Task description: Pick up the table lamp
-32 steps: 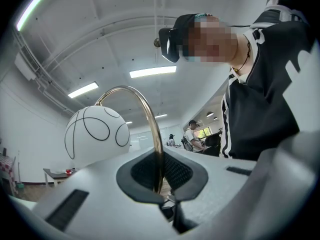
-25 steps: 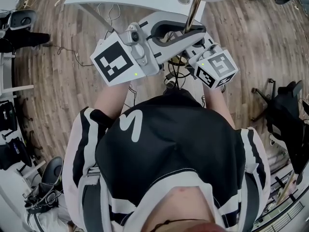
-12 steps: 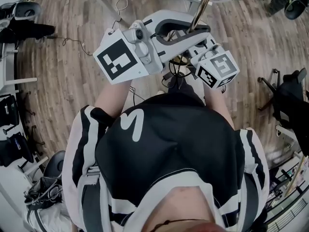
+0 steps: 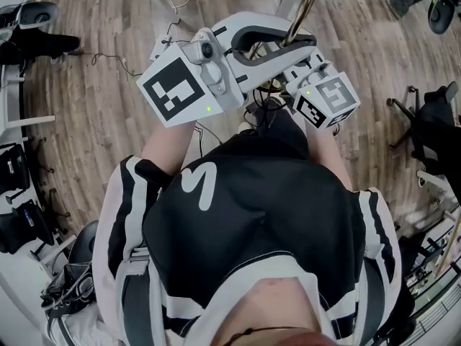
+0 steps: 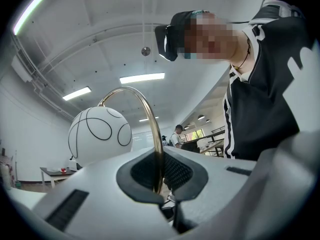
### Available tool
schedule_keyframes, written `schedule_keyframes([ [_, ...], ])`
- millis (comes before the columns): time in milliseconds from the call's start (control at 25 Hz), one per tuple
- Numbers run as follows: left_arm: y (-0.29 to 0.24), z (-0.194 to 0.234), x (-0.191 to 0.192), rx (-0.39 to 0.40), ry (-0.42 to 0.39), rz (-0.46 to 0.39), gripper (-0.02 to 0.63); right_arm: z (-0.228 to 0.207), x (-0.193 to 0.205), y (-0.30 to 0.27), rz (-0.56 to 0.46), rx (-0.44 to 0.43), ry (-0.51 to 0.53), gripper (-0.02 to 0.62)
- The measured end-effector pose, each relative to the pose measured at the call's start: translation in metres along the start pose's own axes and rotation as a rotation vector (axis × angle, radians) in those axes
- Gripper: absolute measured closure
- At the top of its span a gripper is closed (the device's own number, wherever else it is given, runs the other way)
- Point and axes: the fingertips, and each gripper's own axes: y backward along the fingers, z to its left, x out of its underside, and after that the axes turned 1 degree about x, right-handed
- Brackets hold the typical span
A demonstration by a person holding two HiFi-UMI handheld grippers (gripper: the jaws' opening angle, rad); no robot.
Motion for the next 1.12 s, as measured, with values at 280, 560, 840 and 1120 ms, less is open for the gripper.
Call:
schedule_keyframes([
  [280, 0.003, -0.012, -0.009, 0.004, -0.003, -0.024, 0.601, 0.013, -0.002, 0.007, 0.005, -0.014, -0.006, 0.580],
  [560, -0.007, -0.013, -0.011, -0.008, -0.008, -0.041, 0.601, 0.006, -0.008, 0.013, -0.003, -0.009, 0.009, 0.580],
  [840, -0.003, -0.012, -0.007, -0.008, -0.002, -0.039, 0.601, 0.004, -0.004, 0.011, 0.005, 0.005, 0.010, 0.580],
  [1120, 0.000, -0.016, -0.008, 0.010, -0.025, -0.033, 0.601, 0.010, -0.004, 0.008, -0.020, 0.006, 0.012, 0.580],
])
